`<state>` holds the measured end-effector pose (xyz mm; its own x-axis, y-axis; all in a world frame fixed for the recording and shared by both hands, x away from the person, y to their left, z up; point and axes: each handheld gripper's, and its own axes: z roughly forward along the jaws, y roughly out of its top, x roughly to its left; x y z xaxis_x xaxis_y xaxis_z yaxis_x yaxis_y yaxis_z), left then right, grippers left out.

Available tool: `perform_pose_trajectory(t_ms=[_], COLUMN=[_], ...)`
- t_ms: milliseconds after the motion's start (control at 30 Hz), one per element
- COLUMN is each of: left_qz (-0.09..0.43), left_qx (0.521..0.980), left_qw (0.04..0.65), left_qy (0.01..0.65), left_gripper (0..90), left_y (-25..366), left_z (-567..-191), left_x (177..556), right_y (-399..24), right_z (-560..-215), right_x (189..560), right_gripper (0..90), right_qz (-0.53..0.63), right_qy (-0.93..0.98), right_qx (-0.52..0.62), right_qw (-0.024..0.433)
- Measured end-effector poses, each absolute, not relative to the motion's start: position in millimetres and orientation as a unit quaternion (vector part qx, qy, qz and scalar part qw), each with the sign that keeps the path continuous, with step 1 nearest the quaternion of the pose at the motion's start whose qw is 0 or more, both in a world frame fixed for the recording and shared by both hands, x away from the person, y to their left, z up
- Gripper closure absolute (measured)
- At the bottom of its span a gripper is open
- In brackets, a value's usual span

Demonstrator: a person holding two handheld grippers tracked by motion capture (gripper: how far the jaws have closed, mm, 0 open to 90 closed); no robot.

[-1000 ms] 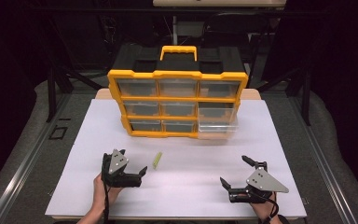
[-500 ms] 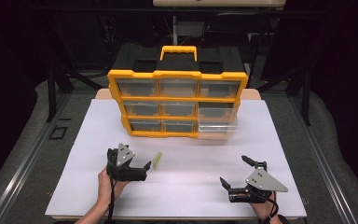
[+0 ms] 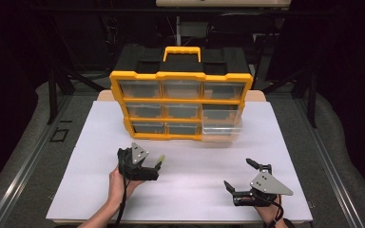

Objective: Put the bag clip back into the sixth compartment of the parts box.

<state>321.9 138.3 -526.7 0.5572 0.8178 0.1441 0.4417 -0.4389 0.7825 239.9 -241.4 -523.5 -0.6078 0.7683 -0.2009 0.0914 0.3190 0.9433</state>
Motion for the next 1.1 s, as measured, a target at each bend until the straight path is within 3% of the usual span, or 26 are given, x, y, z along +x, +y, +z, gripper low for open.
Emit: perform_pose_trajectory(t_ms=[400, 533, 633, 1100], left_qz=[0.255, 0.244, 0.243, 0.217], left_qx=[0.813, 0.815, 0.817, 0.823], left_qw=[0.345, 0.343, 0.338, 0.319], left_qy=[0.394, 0.398, 0.398, 0.418], left_gripper=[3.3, 15.5, 17.0, 49.8], left_y=[127, 123, 119, 108], left_z=[-531, -532, -534, -547], left_x=[331, 334, 335, 339], right_y=[-241, -241, -241, -241], right_z=[-524, -524, -524, -524], right_x=[240, 240, 240, 239], right_gripper=[0.2, 0.2, 0.3, 0.7], right_qz=[0.504, 0.503, 0.503, 0.502], right_qy=[0.743, 0.743, 0.742, 0.743], right_qx=[0.289, 0.290, 0.290, 0.290], right_qw=[0.332, 0.334, 0.334, 0.335])
